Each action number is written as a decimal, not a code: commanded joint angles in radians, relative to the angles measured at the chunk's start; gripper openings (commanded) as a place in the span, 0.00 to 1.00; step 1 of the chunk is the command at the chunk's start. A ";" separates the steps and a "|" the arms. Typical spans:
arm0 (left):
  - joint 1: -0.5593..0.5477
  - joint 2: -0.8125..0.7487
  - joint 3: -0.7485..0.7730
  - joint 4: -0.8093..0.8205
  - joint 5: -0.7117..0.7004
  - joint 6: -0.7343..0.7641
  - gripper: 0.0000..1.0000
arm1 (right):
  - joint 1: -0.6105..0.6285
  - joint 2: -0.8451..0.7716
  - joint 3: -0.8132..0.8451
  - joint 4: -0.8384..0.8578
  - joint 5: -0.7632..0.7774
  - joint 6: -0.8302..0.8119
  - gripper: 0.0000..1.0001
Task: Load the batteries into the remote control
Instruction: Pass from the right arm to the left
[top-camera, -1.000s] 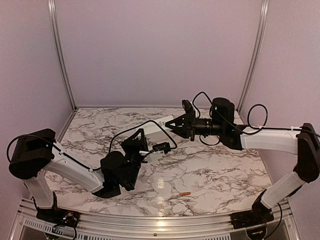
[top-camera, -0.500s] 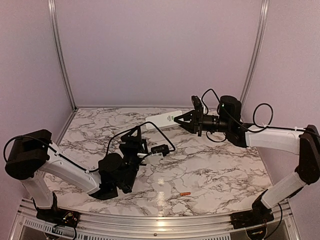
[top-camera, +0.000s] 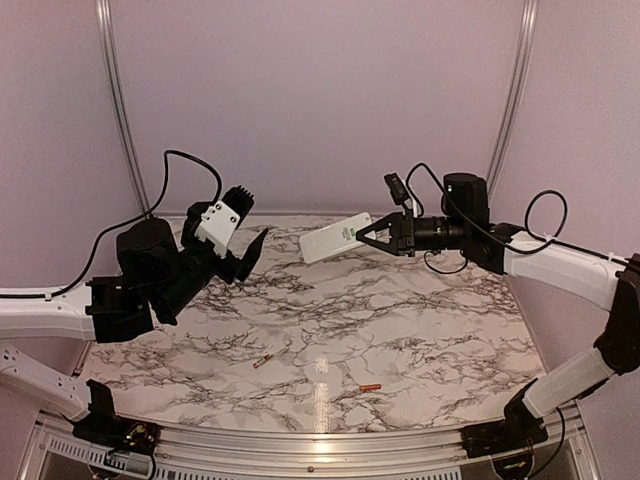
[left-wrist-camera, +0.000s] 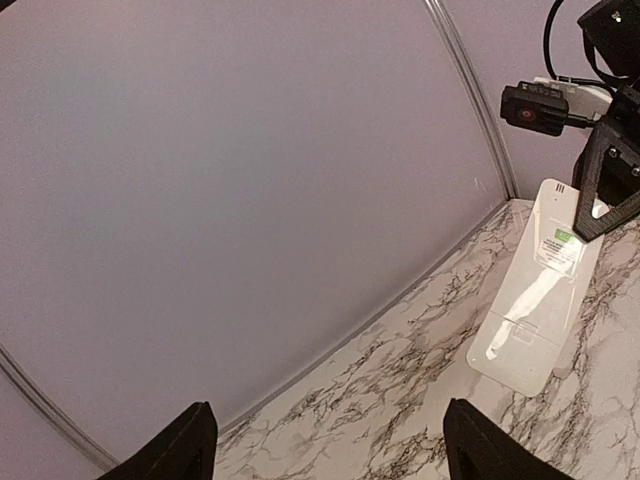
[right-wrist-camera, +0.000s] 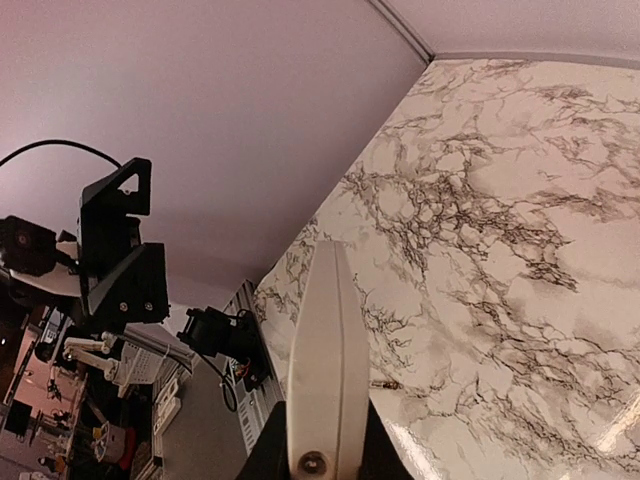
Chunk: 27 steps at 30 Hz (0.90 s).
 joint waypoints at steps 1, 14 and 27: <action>0.102 -0.048 0.076 -0.298 0.355 -0.402 0.84 | -0.005 -0.007 0.060 -0.063 -0.136 -0.171 0.00; 0.297 0.008 0.146 -0.436 1.145 -0.725 0.85 | 0.113 0.070 0.260 -0.482 -0.214 -0.516 0.00; 0.303 0.114 0.187 -0.479 1.311 -0.753 0.67 | 0.205 0.141 0.396 -0.695 -0.223 -0.730 0.00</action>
